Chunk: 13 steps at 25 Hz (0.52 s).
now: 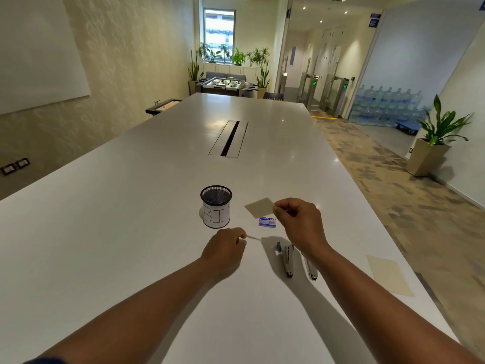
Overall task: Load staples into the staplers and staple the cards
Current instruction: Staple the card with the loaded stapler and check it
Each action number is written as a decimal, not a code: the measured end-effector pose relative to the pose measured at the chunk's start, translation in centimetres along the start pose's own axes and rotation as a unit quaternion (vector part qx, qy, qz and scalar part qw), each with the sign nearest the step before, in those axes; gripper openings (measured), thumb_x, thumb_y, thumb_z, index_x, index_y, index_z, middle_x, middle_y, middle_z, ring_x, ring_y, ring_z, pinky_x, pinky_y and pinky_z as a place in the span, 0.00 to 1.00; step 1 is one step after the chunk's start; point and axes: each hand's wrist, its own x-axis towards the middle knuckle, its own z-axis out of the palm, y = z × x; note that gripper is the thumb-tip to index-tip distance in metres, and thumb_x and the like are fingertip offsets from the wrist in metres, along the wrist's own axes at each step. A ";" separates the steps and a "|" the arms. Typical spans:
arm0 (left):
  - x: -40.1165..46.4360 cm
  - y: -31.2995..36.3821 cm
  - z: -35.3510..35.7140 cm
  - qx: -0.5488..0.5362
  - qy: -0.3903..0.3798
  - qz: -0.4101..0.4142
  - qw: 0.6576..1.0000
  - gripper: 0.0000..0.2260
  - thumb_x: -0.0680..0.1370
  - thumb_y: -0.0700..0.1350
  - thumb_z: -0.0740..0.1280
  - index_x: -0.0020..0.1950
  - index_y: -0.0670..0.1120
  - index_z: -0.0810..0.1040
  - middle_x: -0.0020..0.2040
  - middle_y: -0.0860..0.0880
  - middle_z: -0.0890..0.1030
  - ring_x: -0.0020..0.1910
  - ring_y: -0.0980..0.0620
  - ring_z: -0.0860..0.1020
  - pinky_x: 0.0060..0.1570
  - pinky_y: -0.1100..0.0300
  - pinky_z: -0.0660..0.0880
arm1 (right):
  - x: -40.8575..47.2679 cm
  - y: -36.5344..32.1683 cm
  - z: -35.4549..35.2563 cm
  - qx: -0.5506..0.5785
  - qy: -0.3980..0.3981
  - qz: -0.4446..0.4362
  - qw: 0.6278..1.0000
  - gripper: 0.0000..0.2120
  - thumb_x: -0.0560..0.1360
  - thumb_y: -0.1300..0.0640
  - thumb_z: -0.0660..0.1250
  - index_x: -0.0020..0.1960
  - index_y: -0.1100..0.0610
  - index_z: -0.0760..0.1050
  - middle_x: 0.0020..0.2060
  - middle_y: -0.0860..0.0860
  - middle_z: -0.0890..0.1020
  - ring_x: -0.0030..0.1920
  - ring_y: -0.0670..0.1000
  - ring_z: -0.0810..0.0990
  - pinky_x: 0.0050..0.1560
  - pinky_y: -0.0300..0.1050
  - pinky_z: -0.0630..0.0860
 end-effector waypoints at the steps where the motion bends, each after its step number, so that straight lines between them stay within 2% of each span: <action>1: 0.3 -0.5 0.2 0.053 -0.004 0.022 0.998 0.09 0.80 0.44 0.61 0.43 0.46 0.77 0.40 0.48 0.81 0.42 0.44 0.79 0.42 0.51 0.74 | 0.7 -0.4 0.6 -0.005 -0.005 -0.015 1.000 0.08 0.77 0.58 0.72 0.43 0.46 0.84 0.40 0.41 0.85 0.39 0.40 0.82 0.42 0.36 0.76; 3: 0.7 -1.4 0.4 0.127 0.004 0.053 0.990 0.10 0.80 0.43 0.58 0.38 0.44 0.70 0.35 0.48 0.74 0.38 0.42 0.75 0.37 0.48 0.71 | 2.2 -1.4 2.0 -0.025 -0.015 -0.054 0.998 0.06 0.77 0.58 0.71 0.46 0.49 0.86 0.42 0.43 0.85 0.41 0.43 0.82 0.44 0.39 0.78; 4: 0.9 -1.7 0.5 0.147 0.010 0.065 0.987 0.11 0.80 0.44 0.57 0.39 0.45 0.69 0.35 0.48 0.72 0.37 0.43 0.74 0.37 0.48 0.71 | 3.0 -1.8 2.8 -0.040 -0.018 -0.075 0.996 0.06 0.77 0.58 0.71 0.47 0.51 0.86 0.42 0.44 0.85 0.42 0.44 0.82 0.45 0.41 0.78; 7: 1.4 -2.7 1.1 0.147 0.022 0.083 0.985 0.11 0.82 0.48 0.56 0.47 0.48 0.76 0.40 0.49 0.77 0.39 0.45 0.77 0.41 0.49 0.76 | 4.9 -2.5 5.5 -0.083 -0.034 -0.132 0.987 0.06 0.77 0.59 0.70 0.49 0.54 0.86 0.40 0.45 0.81 0.42 0.47 0.79 0.43 0.39 0.75; 9: 1.6 -2.9 1.3 0.124 0.032 0.081 0.988 0.11 0.82 0.50 0.56 0.45 0.49 0.75 0.40 0.50 0.78 0.39 0.46 0.78 0.42 0.50 0.77 | 6.0 -2.5 7.3 -0.106 -0.050 -0.161 0.980 0.06 0.77 0.59 0.71 0.49 0.54 0.86 0.40 0.45 0.80 0.42 0.46 0.78 0.42 0.36 0.72; 13: 1.8 -3.7 1.8 0.122 0.045 0.090 0.987 0.12 0.81 0.50 0.57 0.51 0.50 0.79 0.42 0.50 0.79 0.40 0.47 0.80 0.42 0.54 0.77 | 7.4 -1.8 10.5 -0.138 -0.086 -0.175 0.971 0.07 0.77 0.59 0.70 0.51 0.53 0.86 0.43 0.48 0.80 0.43 0.48 0.78 0.43 0.40 0.71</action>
